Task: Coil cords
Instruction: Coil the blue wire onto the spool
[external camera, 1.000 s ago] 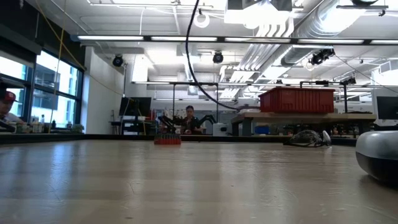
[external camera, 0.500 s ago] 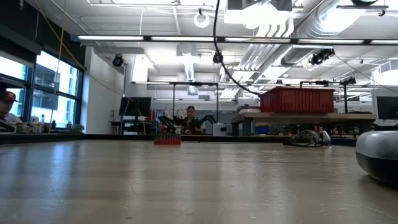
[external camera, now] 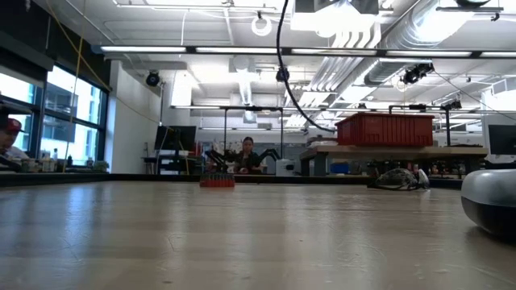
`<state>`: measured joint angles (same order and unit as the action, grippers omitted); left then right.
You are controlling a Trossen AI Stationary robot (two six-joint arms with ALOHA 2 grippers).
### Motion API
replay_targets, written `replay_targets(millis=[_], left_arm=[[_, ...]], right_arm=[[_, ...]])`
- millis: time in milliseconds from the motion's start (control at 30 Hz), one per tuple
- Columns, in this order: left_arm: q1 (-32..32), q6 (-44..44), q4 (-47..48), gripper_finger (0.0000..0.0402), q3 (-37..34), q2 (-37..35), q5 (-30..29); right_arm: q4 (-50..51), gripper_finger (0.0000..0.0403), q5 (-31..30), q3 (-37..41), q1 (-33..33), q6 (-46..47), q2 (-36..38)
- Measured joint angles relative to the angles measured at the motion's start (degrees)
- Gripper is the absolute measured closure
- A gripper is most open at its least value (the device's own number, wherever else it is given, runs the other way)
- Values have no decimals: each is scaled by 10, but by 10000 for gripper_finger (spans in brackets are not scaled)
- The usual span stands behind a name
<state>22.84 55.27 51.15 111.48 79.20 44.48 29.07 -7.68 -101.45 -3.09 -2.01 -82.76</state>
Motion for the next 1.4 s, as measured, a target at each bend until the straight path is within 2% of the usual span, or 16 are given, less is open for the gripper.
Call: replay_targets(millis=[300, 500, 767, 1067, 1200, 1400], left_arm=[[-57, 2, -12, 402, 0, 39, 8], [-79, 31, -90, 401, 0, 74, 40], [-101, 140, -301, 402, 0, 120, 108], [-111, 267, -314, 402, 0, 112, 205], [-111, 359, -314, 402, 0, 106, 262], [-103, 445, -314, 402, 0, 109, 271]], right_arm=[[-5, 402, 13, 0, 13, -6, 0], [-26, 402, 17, 0, 12, -10, 0], [-38, 402, 19, 0, 12, -11, 0], [-9, 403, 20, 0, 12, -15, 19], [11, 403, 59, 0, 12, -15, 30], [49, 403, 144, 0, 12, -14, 24]])
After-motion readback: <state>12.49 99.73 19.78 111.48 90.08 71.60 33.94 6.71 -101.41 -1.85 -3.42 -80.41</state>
